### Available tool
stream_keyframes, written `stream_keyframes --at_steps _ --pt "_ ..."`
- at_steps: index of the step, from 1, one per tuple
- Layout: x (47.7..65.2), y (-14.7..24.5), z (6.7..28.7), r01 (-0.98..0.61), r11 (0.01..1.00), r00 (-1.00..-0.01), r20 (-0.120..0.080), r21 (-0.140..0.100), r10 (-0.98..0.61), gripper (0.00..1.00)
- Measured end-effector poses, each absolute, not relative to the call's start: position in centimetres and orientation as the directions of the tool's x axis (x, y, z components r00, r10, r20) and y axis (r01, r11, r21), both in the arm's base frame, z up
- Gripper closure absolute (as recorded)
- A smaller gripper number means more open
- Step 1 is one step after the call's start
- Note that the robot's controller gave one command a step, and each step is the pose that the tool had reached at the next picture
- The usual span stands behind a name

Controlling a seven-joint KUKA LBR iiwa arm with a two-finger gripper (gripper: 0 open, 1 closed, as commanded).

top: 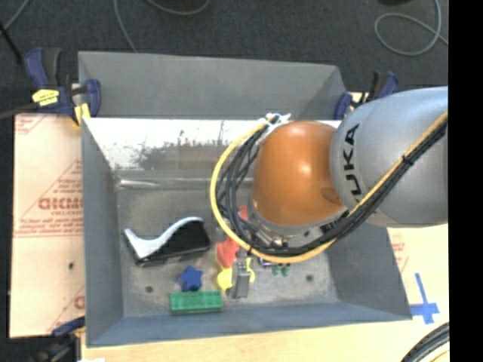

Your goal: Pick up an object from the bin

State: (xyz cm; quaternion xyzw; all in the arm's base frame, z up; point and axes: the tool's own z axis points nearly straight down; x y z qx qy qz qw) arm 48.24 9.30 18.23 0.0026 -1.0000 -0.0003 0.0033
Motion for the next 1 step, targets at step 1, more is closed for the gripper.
stream_keyframes --at_steps 1 --pt "48.43 9.25 18.67 -0.001 1.000 -1.000 -0.002 0.002 -0.001 0.00"
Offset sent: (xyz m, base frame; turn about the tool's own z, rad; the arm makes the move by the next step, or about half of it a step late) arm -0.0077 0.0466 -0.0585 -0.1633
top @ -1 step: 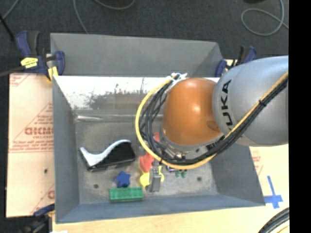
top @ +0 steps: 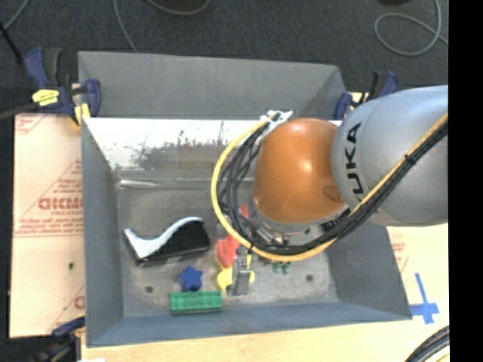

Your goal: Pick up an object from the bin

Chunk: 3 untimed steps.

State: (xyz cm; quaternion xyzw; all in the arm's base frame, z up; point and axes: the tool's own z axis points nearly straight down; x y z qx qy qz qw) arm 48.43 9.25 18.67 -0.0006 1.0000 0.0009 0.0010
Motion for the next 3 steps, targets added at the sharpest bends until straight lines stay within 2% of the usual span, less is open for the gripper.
stream_keyframes --at_steps 1,2,3 --pt "48.0 12.3 14.6 -0.112 0.994 -0.994 -0.008 -0.001 -0.112 0.00" --pt "55.5 17.7 12.8 -0.235 0.972 -0.972 -0.004 -0.001 -0.235 0.00" --pt "50.6 21.3 12.8 -0.187 0.982 -0.982 -0.002 0.001 -0.187 0.00"
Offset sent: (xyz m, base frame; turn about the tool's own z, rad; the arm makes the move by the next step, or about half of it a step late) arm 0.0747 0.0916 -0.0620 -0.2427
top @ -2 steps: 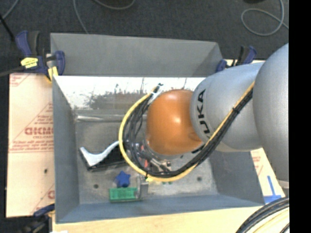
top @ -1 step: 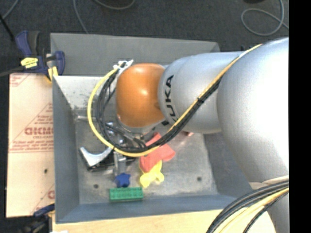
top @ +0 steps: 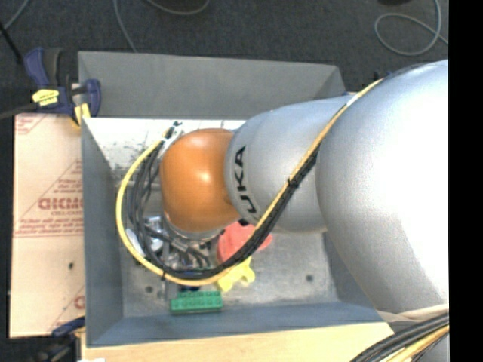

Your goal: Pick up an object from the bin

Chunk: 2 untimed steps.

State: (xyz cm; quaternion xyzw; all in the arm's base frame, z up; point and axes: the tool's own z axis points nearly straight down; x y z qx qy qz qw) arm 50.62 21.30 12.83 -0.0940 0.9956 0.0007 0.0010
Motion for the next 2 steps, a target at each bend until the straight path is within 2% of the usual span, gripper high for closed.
stream_keyframes --at_steps 1,2 --pt "53.7 19.8 9.8 -0.295 0.956 -0.956 -0.006 0.002 -0.295 0.00" --pt "57.5 20.7 7.3 -0.014 1.000 -1.000 0.003 0.000 -0.014 1.00"
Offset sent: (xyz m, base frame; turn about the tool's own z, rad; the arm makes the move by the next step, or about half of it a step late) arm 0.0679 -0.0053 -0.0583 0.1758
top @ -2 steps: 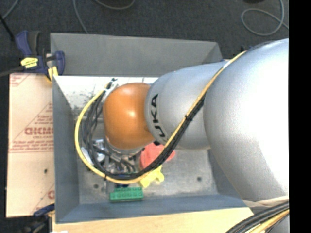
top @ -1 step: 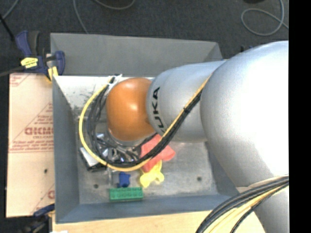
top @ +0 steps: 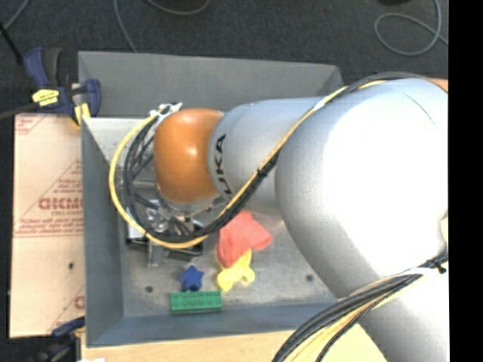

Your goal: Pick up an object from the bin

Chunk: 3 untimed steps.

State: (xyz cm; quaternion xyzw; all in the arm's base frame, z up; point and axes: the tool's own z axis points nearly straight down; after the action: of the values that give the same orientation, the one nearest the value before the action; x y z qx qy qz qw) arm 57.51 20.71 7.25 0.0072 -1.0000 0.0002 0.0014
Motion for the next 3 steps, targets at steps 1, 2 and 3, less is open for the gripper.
stream_keyframes --at_steps 1,2,3 --pt "57.5 20.7 7.3 -0.014 1.000 -1.000 0.003 0.000 -0.014 1.00" --pt "57.4 20.7 7.6 -0.013 1.000 -1.000 0.003 0.000 -0.013 1.00" --pt "57.2 20.6 9.4 -0.014 1.000 -1.000 0.008 -0.002 -0.014 1.00"
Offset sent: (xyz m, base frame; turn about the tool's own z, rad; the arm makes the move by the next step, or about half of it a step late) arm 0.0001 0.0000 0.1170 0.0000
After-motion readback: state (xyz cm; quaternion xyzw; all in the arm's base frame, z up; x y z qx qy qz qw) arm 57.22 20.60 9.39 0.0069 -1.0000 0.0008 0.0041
